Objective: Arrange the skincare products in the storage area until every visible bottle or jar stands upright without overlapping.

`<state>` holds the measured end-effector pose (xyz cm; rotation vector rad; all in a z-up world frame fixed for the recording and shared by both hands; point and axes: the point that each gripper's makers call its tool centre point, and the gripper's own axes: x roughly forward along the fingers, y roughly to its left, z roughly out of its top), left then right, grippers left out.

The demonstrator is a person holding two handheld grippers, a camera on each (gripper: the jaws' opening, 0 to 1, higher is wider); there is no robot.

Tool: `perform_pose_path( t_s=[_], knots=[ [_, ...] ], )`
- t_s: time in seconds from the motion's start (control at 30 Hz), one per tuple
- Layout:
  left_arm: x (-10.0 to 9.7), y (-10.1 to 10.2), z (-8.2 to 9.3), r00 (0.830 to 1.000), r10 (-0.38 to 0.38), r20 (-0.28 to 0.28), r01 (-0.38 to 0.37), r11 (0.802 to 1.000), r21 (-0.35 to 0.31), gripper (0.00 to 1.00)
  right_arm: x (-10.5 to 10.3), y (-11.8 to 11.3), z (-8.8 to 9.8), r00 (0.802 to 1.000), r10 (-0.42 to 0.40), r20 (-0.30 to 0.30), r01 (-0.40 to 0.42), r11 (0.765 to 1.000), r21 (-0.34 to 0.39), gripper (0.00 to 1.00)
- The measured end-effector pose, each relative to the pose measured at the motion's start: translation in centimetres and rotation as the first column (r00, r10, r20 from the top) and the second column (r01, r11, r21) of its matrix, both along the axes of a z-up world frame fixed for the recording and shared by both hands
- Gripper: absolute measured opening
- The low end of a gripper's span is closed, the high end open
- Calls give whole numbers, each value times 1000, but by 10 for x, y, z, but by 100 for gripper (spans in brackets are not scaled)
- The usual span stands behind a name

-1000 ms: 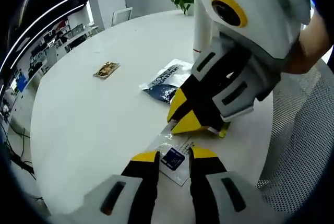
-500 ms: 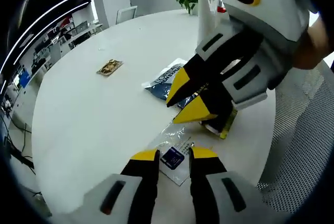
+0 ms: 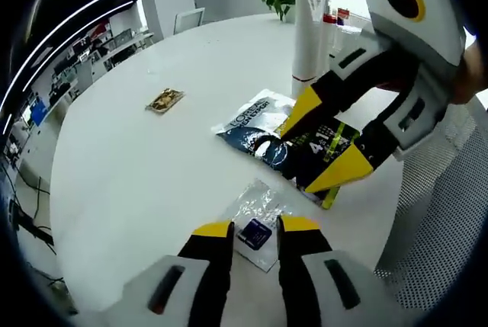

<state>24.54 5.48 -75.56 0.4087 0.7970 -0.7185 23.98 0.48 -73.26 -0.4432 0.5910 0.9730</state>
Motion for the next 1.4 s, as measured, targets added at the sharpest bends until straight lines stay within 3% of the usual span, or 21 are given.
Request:
perform_pose_path(
  t_s=[0.17, 0.53, 0.57, 0.67, 0.73, 0.77, 0.8, 0.83, 0.9, 0.97, 1.0, 1.13, 1.3, 1.4],
  knots=[
    [0, 0, 7, 1000, 0, 8, 0, 1000, -6, 29, -8, -2, 6, 1000, -5, -14, 5, 999, 48, 33],
    [-11, 7, 20, 999, 39, 1, -39, 999, -7, 42, -32, -15, 23, 999, -12, -47, 18, 990, 137, 59],
    [-13, 7, 21, 999, 42, 1, -42, 999, -9, 42, -35, -17, 26, 998, -22, -63, 32, 986, 161, 60],
    [-19, 9, 22, 998, 55, -3, -55, 998, -12, 45, -45, -24, 21, 970, -83, -230, 136, 965, 223, 61],
    [-24, 10, 23, 998, 68, -16, -68, 998, -11, 48, -48, -33, 18, 977, -79, -198, 115, 977, 180, 62],
    [-26, 11, 24, 997, 73, -19, -73, 997, -11, 50, -50, -35, 17, 974, -83, -211, 121, 977, 175, 63],
    [-29, 11, 27, 997, 78, -20, -78, 997, -13, 53, -56, -40, 15, 955, -112, -274, 164, 971, 176, 66],
    [-31, 11, 29, 996, 82, -17, -82, 996, -16, 55, -56, -42, 16, 949, -127, -289, 184, 967, 178, 68],
    [-34, 12, 33, 995, 101, -20, -102, 994, -35, 58, -55, -51, 17, 951, -150, -270, 196, 968, 154, 70],
    [-37, 13, 37, 993, 118, -24, -119, 992, -47, 60, -56, -57, 17, 942, -171, -287, 218, 966, 139, 72],
    [-39, 14, 39, 992, 125, -24, -126, 991, -52, 61, -58, -65, 20, 930, -200, -310, 247, 961, 122, 75],
    [-43, 17, 48, 987, 157, -28, -159, 985, -73, 69, -58, -83, 30, 916, -254, -310, 301, 946, 116, 81],
    [-46, 24, 53, 980, 195, -38, -198, 976, -93, 78, -50, -109, 39, 902, -334, -273, 374, 921, 111, 90],
    [-47, 31, 54, 975, 216, -47, -219, 970, -102, 81, -45, -133, 46, 882, -394, -257, 432, 895, 111, 93]
  ],
)
